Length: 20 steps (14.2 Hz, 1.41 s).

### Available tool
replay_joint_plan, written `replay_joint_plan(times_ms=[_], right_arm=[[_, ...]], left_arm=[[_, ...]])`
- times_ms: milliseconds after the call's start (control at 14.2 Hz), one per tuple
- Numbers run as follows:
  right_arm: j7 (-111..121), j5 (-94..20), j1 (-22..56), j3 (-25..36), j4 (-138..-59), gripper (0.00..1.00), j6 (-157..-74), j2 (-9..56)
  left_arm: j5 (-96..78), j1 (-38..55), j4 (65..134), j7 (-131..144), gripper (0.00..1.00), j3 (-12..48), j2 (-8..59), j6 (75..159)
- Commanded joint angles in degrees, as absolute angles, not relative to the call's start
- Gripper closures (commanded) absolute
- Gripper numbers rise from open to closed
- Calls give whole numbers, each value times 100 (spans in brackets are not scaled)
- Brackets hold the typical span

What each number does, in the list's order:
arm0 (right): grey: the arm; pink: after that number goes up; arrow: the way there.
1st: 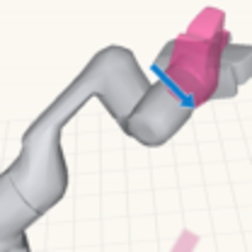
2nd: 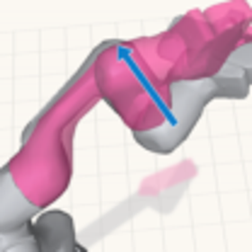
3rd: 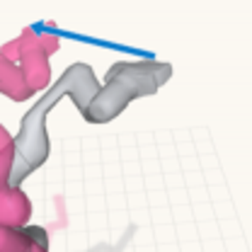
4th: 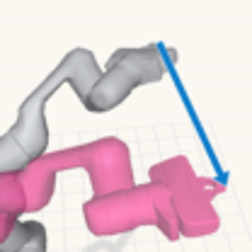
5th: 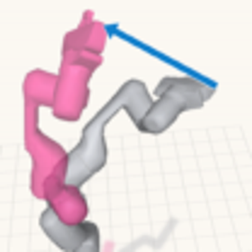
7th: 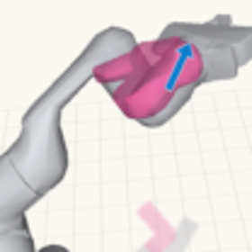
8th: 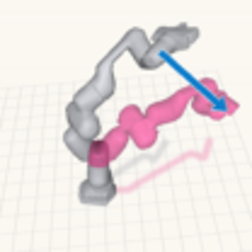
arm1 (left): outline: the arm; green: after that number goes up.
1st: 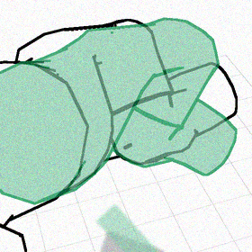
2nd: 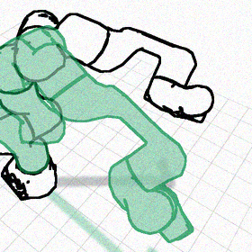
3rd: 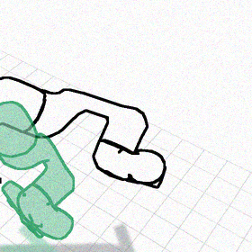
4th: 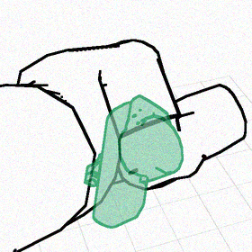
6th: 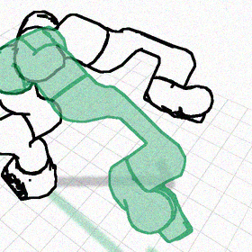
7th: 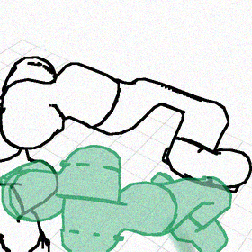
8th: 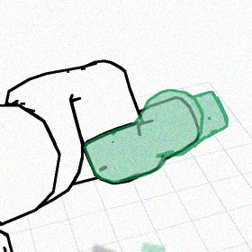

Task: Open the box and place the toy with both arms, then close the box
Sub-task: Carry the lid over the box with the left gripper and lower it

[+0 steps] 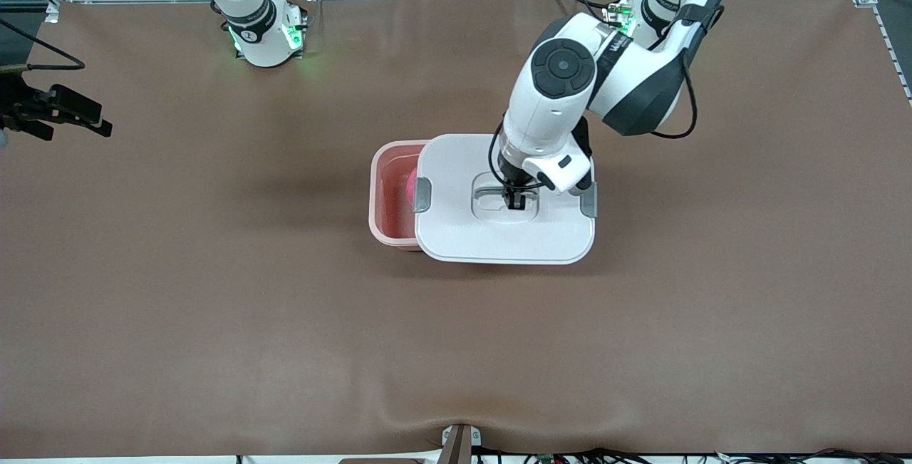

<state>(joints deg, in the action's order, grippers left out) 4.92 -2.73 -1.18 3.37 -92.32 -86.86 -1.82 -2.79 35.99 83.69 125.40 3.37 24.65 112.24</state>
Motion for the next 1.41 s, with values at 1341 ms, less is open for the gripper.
replay_joint_plan(times_ms=[1341], right_arm=[[114,-360,-202,264,-9167,0,-8771,-246]], left_arm=[[923,4588,8165,14457,100,308,2988,12146]])
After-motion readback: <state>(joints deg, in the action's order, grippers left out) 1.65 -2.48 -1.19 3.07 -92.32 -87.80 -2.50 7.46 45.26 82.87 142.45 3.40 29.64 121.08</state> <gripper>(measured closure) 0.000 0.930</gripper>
